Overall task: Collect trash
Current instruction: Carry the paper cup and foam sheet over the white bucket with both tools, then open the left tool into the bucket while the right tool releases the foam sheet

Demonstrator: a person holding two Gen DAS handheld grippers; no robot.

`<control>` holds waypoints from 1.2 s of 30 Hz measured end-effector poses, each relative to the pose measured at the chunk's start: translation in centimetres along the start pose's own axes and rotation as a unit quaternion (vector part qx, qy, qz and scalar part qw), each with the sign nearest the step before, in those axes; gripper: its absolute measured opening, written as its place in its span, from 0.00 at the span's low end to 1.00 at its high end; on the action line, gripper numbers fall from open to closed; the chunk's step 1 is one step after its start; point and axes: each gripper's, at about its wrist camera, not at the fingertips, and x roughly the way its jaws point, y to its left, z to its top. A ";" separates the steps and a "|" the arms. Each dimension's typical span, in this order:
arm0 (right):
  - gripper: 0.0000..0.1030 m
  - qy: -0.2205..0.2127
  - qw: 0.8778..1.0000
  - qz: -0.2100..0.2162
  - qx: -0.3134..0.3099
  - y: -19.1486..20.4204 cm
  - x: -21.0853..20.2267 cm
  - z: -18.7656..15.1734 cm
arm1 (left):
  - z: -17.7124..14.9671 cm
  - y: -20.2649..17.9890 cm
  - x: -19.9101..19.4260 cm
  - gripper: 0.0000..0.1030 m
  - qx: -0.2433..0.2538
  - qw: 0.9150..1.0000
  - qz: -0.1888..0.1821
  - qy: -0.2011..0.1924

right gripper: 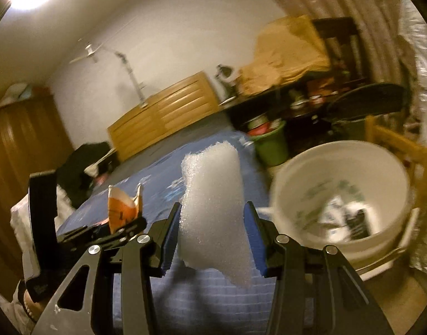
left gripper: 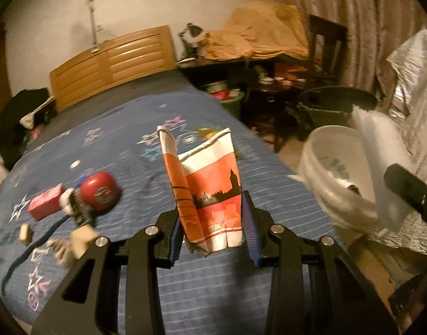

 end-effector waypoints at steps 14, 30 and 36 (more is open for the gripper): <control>0.45 -0.056 0.990 -0.127 -0.009 -11.6 -4.1 5.7 | 5.3 -10.5 4.5 0.35 0.071 0.993 -0.096 -0.014; 0.45 -0.032 0.983 -0.178 -0.032 -16.2 -3.0 9.9 | 7.1 -17.3 8.4 0.35 0.115 0.981 -0.153 -0.003; 0.45 -0.019 0.984 -0.172 -0.033 -15.8 -1.8 9.5 | 7.0 -17.7 8.7 0.35 0.120 0.981 -0.156 0.002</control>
